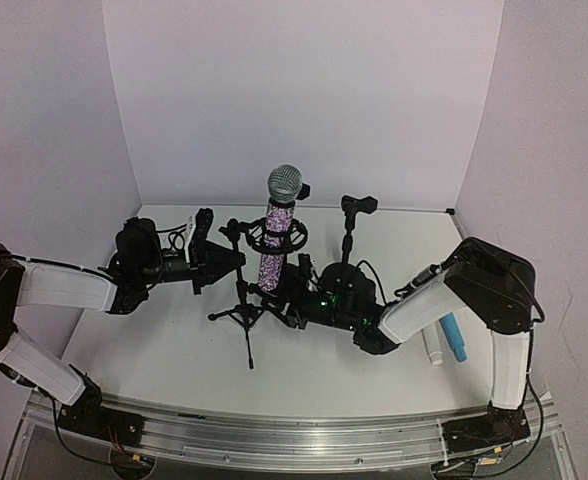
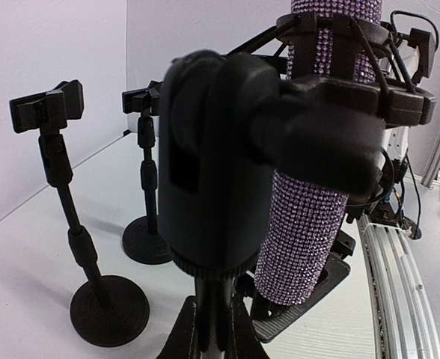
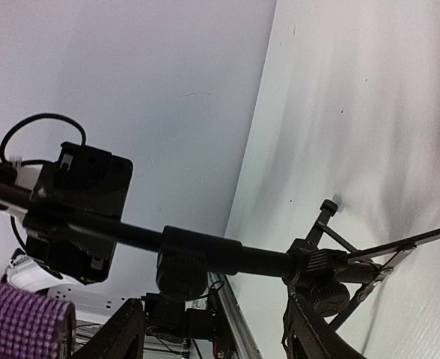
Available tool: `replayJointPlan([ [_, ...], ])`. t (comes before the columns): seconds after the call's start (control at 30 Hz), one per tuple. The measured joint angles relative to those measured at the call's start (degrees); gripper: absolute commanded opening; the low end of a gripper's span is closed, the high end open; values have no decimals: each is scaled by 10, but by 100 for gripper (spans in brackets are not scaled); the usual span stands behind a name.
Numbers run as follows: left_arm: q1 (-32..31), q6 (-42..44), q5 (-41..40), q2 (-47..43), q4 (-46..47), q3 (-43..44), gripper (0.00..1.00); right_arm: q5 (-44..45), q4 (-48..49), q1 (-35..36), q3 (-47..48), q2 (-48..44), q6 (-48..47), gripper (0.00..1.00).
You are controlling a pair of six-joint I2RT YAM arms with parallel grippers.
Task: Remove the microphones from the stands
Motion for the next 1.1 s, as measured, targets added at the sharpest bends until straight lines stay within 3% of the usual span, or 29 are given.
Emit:
replayJointPlan([
  [0.4, 5, 0, -11, 4, 6, -1, 0, -29, 13, -12, 63, 44, 125, 44],
  [0.63, 5, 1, -15, 4, 9, -3, 0, -43, 22, -12, 96, 71, 154, 23],
  [0.8, 5, 2, -16, 4, 9, -3, 0, -45, 25, -12, 96, 71, 162, 2],
  [0.97, 5, -1, -20, 4, 9, -3, 0, -45, 24, -12, 96, 71, 157, 0],
  [1.1, 5, -8, -23, 4, 9, -3, 0, -46, 3, -13, 96, 63, 96, 0],
])
